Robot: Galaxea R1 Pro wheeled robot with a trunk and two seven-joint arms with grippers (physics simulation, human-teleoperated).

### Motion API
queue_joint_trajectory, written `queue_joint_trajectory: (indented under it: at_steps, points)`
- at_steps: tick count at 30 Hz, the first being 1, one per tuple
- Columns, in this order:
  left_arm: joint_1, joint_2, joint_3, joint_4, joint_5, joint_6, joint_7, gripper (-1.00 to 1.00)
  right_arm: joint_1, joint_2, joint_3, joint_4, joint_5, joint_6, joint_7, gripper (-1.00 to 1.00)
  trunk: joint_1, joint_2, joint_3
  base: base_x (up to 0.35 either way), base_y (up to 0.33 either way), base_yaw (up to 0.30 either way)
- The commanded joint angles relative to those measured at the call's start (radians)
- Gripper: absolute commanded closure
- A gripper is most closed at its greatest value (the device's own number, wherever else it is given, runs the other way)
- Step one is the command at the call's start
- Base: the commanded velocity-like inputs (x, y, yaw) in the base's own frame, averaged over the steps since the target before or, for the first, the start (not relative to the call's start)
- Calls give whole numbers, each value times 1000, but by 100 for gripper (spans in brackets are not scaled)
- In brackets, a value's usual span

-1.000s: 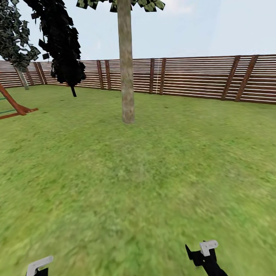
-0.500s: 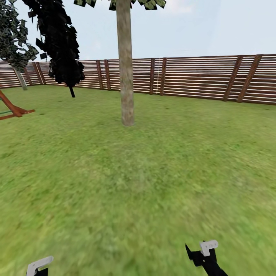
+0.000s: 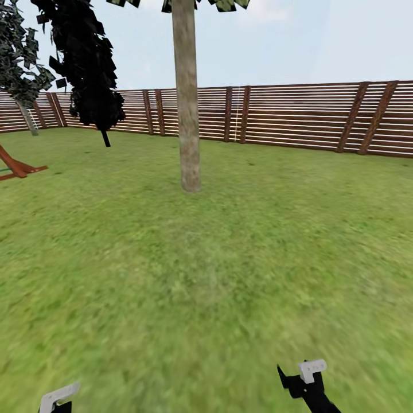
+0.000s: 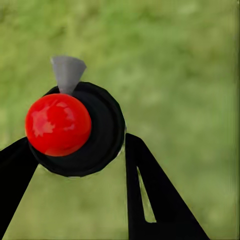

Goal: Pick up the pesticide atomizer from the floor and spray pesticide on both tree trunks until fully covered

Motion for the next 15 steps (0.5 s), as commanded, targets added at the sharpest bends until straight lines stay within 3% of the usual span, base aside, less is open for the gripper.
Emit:
queue_joint_trajectory:
  at_steps: [1,15]
  points:
    - [-1,0,5,1,-11,-4,2,100,-1,0,-9,1,6,-3,5,-100,0,0,-1,341,0,0]
    - [-1,1,5,1,-11,-4,2,100,-1,0,-9,1,6,-3,5,-100,0,0,-1,341,0,0]
